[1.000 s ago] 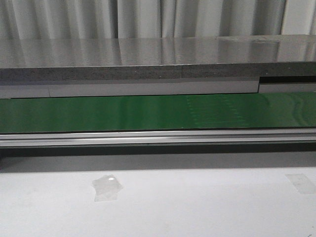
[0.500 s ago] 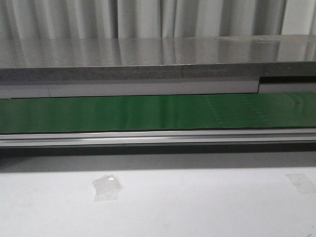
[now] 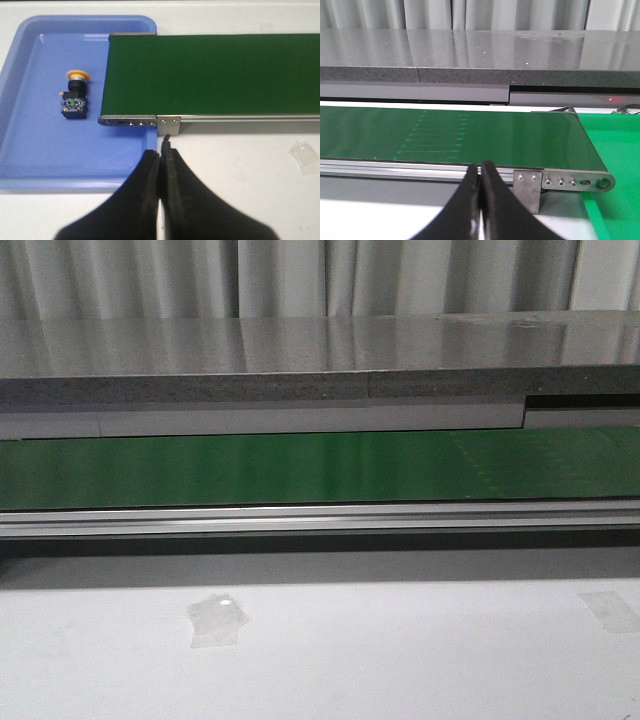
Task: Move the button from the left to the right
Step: 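Move the left gripper over the blue tray toward the yellow button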
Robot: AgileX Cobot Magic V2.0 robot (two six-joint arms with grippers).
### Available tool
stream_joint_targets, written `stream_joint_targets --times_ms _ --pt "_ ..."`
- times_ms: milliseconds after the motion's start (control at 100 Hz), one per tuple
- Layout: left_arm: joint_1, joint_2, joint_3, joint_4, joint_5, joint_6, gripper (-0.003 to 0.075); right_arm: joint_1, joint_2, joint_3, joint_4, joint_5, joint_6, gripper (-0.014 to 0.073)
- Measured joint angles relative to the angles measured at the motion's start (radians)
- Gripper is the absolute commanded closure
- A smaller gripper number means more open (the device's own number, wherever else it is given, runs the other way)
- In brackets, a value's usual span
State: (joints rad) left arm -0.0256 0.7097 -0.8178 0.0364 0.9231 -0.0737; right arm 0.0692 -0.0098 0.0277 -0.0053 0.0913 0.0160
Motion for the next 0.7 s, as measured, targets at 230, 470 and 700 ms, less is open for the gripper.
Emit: stream_joint_targets --times_ms 230,470,700 --pt "0.000 0.072 0.000 -0.005 0.012 0.000 0.0734 0.000 0.000 0.000 0.000 0.000 0.000 0.0662" --pt "0.000 0.086 0.000 -0.007 0.031 0.000 0.0302 0.000 0.000 0.000 0.000 0.000 0.000 0.0662" --pt "0.000 0.086 0.000 -0.008 0.033 0.000 0.0047 0.000 0.000 0.000 0.000 0.000 0.000 0.0662"
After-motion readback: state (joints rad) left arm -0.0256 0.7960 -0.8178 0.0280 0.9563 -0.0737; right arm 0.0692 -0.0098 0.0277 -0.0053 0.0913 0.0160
